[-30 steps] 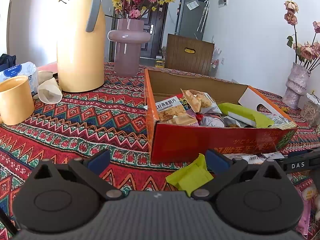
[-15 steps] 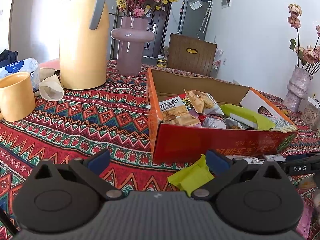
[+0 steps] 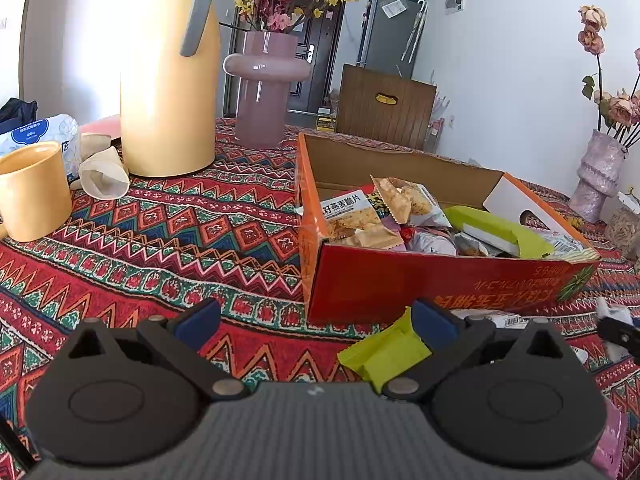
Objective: Organize snacks
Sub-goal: 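Grasp the white paper packet on the table with the right gripper, then grasp the lime-green bar packet with left gripper while right holds white packet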
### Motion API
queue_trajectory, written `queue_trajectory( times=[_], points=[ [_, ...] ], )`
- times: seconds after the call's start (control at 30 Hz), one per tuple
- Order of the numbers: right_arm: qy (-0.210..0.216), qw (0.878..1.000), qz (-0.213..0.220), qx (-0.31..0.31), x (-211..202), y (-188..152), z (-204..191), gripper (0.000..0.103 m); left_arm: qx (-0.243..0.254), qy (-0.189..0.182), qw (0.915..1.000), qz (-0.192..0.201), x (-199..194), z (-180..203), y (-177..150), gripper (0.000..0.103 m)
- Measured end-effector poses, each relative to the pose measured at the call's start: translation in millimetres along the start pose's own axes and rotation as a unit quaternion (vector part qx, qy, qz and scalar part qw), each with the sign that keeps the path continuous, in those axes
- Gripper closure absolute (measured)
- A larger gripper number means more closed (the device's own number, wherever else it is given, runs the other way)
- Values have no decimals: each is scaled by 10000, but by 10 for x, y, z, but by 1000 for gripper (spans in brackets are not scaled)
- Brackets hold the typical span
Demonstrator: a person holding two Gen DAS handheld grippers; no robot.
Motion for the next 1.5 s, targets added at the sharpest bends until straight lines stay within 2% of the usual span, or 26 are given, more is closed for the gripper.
queue_trajectory(
  times=[0.13,0.3,0.53,0.73,1.03,1.2,1.23,1.33,1.5],
  points=[
    [-50,9996,172,228,-113,-119,86,58,-5,-6,9999,-109,42,-7,0,0],
    [-91,9994,132,296,-54,-192,117,58,-57,9,9993,-365,40,-26,42,0],
    [37,9991,163,380,-66,-217,145,57,310,-159,9978,-558,-126,306,32,0],
    [146,9987,206,441,-98,-221,159,57,586,37,9933,-991,-88,497,-122,0],
    [300,9979,279,500,-138,-225,183,56,835,283,9912,-986,-267,449,-237,3],
    [341,9977,316,503,-154,-228,181,56,817,371,9896,-1123,-306,371,-285,8],
    [342,9976,320,505,-156,-229,180,56,822,328,9895,-1147,-312,380,-292,10],
    [339,9976,322,506,-157,-229,182,56,858,156,9887,-1217,-312,435,-312,25],
    [341,9976,319,507,-157,-228,183,56,967,80,9873,-1257,-259,466,-315,54]
  ],
)
Point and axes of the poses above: each gripper's, at about its wrist camera, not at the fingertips, and x roughly the way its jaws point, z to its right, y to its top, the point moved 2 cm from there along x, roughly the way its jaws point, and after that the axes turned 8 degrees about x, right-handed, at the moved point
